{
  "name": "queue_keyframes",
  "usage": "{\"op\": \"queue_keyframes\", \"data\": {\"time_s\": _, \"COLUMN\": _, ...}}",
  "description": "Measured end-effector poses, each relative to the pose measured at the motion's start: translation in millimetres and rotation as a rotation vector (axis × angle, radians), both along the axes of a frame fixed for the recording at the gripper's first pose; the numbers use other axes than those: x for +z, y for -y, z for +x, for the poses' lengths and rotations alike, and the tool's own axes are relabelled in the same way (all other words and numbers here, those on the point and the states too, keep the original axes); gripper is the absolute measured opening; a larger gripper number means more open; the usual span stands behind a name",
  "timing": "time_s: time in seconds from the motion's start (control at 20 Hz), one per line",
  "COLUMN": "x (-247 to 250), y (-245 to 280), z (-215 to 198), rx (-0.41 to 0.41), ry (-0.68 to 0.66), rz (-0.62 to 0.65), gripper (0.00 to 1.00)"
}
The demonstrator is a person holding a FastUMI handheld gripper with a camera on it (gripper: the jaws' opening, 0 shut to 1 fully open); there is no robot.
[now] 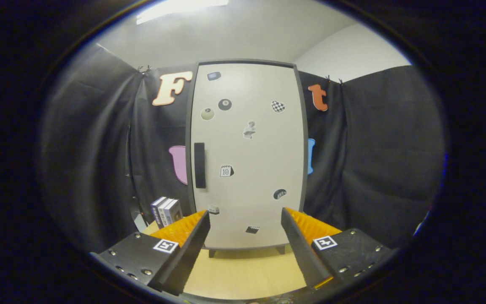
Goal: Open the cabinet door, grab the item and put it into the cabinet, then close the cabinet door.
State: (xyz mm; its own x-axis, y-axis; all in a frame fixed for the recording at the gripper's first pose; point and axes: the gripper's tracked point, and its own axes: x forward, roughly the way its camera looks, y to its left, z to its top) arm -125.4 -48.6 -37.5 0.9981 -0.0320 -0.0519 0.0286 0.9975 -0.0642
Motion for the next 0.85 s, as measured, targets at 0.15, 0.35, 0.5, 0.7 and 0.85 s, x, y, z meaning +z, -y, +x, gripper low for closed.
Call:
{"op": "queue_keyframes", "data": {"time_s": 0.15, "x": 2.6, "y": -2.1, "z": -6.4, "rx": 0.005, "ry": 0.008, "rz": 0.003, "gripper": 1.00}}
{"op": "queue_keyframes", "data": {"time_s": 0.35, "x": 6.3, "y": -5.4, "z": -7.9, "rx": 0.011, "ry": 0.031, "rz": 0.008, "gripper": 1.00}}
{"op": "queue_keyframes", "data": {"time_s": 0.5, "x": 3.4, "y": -10.1, "z": -7.7, "rx": 0.015, "ry": 0.028, "rz": 0.013, "gripper": 1.00}}
{"op": "queue_keyframes", "data": {"time_s": 0.7, "x": 2.5, "y": -16.2, "z": -5.1, "rx": 0.021, "ry": 0.032, "rz": 0.021, "gripper": 1.00}}
{"op": "queue_keyframes", "data": {"time_s": 0.85, "x": 4.3, "y": -21.1, "z": -2.5, "rx": 0.031, "ry": 0.043, "rz": 0.019, "gripper": 1.00}}
